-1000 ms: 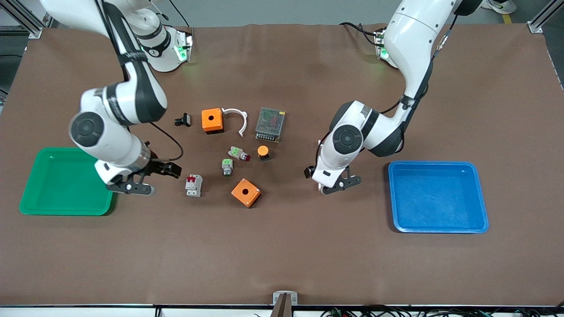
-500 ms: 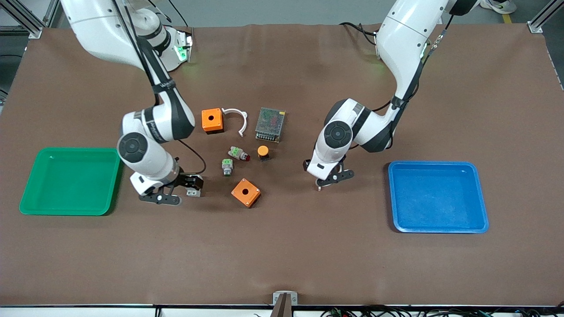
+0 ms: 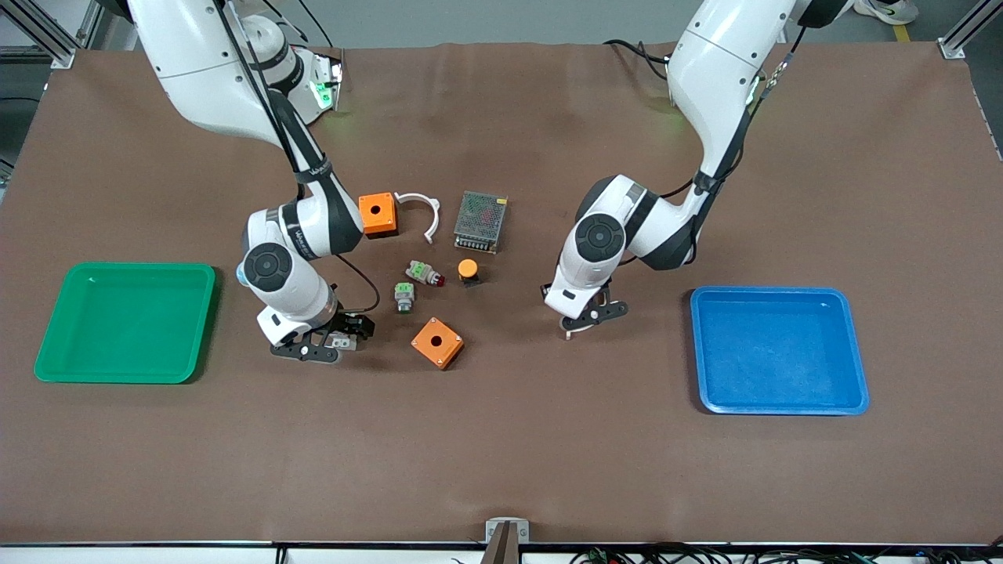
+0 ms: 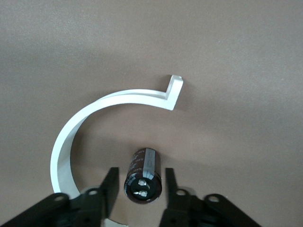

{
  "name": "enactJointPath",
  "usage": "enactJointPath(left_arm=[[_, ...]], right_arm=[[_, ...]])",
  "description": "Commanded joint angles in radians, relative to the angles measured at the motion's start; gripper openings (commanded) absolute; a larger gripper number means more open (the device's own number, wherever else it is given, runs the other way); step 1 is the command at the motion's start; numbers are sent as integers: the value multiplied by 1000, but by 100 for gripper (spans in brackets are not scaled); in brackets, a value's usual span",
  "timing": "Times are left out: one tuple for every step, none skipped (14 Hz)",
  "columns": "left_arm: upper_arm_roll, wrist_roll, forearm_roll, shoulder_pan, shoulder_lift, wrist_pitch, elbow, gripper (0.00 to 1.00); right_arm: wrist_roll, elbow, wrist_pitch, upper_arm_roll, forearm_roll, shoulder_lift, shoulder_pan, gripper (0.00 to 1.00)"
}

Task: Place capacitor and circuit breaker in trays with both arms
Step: 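Close the right gripper on the breaker while the left gripper grasps the capacitor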

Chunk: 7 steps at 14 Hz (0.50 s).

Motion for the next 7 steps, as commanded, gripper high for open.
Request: enactJointPath(left_arm=[[6, -43, 22, -11, -1, 17, -8, 25], [6, -63, 22, -9, -1, 17, -8, 22], [6, -69, 22, -9, -6, 17, -8, 19], [6, -67, 22, -6, -14, 17, -4, 18], [6, -60, 22, -2, -27, 11, -3, 18], [5, -57, 22, 6, -46, 5, -3, 18], [6, -52, 22, 12, -73, -19, -3, 18]], right_arm=[[4, -7, 16, -9, 17, 7, 10, 98], [2, -7, 16, -9, 17, 9, 12, 92], [-2, -7, 13, -9, 17, 13, 10, 81], [-8, -9, 8, -9, 17, 13, 9, 67], [-8, -7, 5, -8, 17, 13, 9, 48], [-7, -7, 2, -9, 17, 13, 9, 30], [-5, -4, -7, -8, 17, 12, 7, 15]])
